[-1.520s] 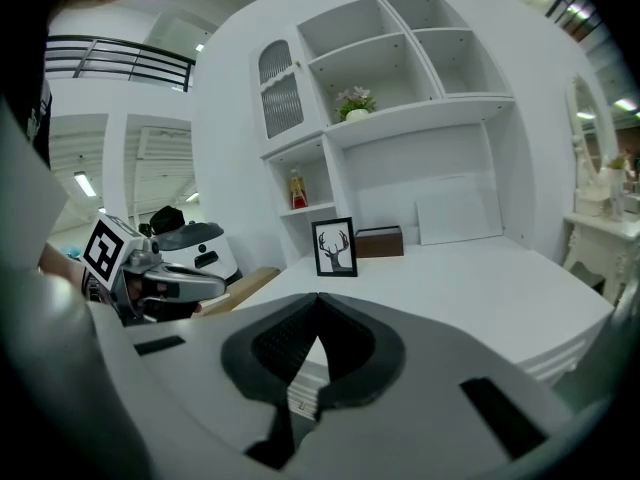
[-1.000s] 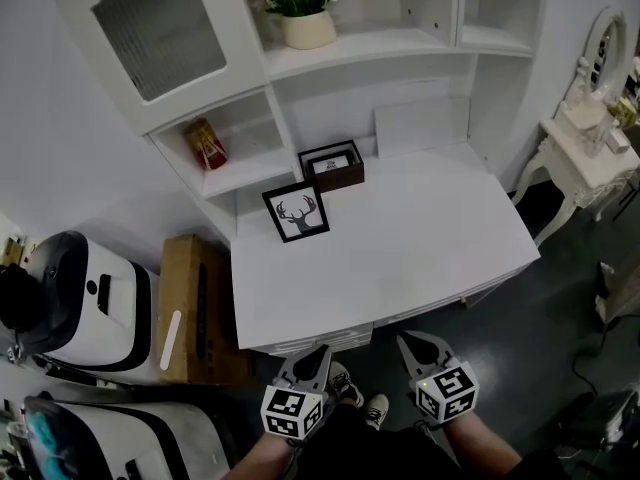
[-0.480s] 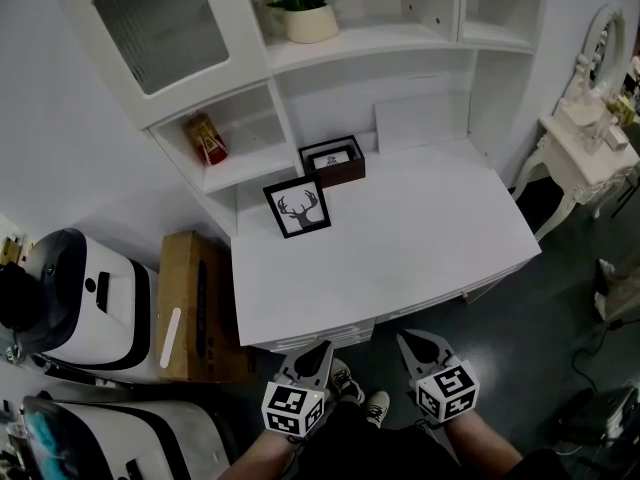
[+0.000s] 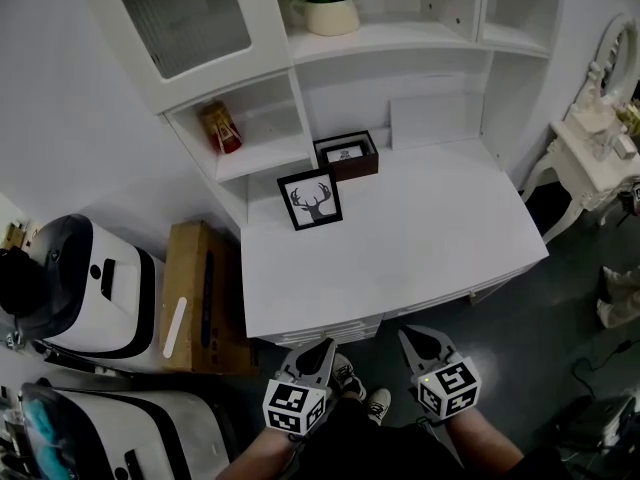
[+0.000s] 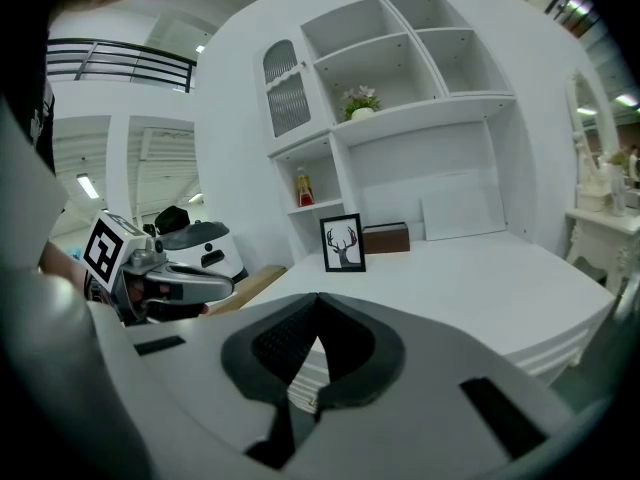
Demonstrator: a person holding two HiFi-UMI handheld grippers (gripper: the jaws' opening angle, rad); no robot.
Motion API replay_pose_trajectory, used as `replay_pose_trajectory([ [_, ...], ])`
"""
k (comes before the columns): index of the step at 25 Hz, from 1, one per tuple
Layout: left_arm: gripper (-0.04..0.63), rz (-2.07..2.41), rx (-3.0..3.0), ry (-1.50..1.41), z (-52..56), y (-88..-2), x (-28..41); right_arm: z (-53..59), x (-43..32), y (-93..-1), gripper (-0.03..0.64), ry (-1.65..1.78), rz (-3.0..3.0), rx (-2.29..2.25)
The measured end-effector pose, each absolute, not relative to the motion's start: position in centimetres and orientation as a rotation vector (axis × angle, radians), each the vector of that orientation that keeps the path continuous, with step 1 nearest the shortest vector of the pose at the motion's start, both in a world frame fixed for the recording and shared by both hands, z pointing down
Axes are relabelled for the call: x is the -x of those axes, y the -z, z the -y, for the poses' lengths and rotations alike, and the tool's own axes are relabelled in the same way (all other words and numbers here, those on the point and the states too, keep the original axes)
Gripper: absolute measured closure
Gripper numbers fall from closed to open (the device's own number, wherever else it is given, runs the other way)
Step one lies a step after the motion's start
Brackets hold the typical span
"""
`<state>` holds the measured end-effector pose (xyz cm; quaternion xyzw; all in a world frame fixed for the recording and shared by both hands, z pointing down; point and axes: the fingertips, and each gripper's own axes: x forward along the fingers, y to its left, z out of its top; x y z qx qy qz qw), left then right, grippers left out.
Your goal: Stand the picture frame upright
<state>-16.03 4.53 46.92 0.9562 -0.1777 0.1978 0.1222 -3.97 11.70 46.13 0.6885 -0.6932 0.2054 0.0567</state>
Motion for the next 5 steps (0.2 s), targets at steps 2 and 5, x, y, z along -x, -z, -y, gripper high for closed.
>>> replay_pose_trajectory([
  [2, 0.591, 0.523, -2.789, -0.576, -4.39, -47.01, 16.24, -11.59, 4.15, -46.22, 0.615, -0.624, 2.104, -2.086],
  [5, 0.589, 0.522, -2.788, -0.576, -4.34, -47.24, 16.54, -11.51, 4.51, -46.45, 0.615, -0.626, 2.104, -2.084],
])
